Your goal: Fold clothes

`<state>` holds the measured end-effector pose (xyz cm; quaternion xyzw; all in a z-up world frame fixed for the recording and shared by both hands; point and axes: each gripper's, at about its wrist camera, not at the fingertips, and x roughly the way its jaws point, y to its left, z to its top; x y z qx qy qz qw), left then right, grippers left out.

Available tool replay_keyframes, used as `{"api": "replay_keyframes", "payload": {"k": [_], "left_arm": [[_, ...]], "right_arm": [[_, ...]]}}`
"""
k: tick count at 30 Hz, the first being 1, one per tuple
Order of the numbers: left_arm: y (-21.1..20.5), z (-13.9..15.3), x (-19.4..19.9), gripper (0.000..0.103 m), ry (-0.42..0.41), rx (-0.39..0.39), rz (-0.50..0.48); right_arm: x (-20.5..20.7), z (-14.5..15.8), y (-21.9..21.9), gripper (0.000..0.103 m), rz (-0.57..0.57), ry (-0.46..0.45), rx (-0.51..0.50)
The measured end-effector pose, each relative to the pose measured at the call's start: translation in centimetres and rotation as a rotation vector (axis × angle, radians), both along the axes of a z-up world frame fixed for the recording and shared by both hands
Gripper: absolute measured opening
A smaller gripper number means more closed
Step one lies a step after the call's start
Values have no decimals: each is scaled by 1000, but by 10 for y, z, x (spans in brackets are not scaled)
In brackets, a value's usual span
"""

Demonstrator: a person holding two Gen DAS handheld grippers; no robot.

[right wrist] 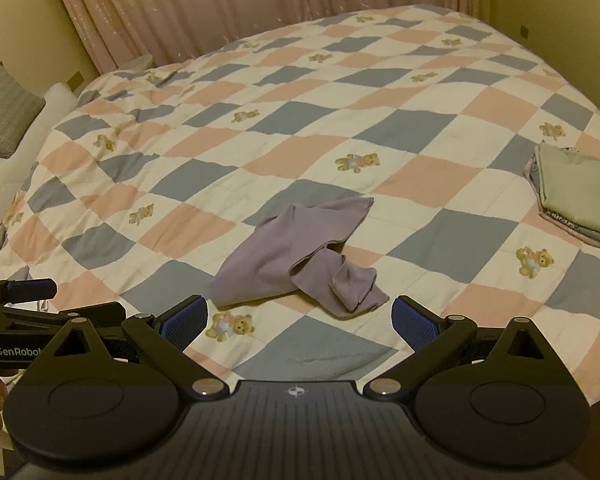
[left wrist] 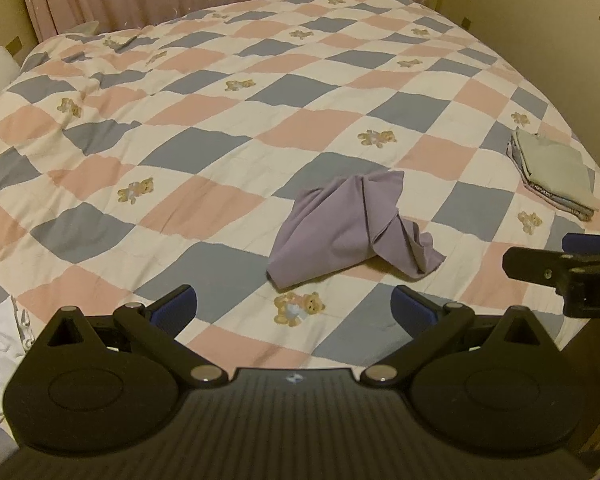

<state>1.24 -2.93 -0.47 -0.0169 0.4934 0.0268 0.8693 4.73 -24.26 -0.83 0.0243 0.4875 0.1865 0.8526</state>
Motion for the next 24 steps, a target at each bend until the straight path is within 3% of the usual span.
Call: {"api": "replay_keyframes", "payload": {"k": [24], "left_arm": [[0, 1, 4, 102, -7, -16, -11]], "right_arm": [[-2, 2, 5, 101, 7, -6, -17]]}}
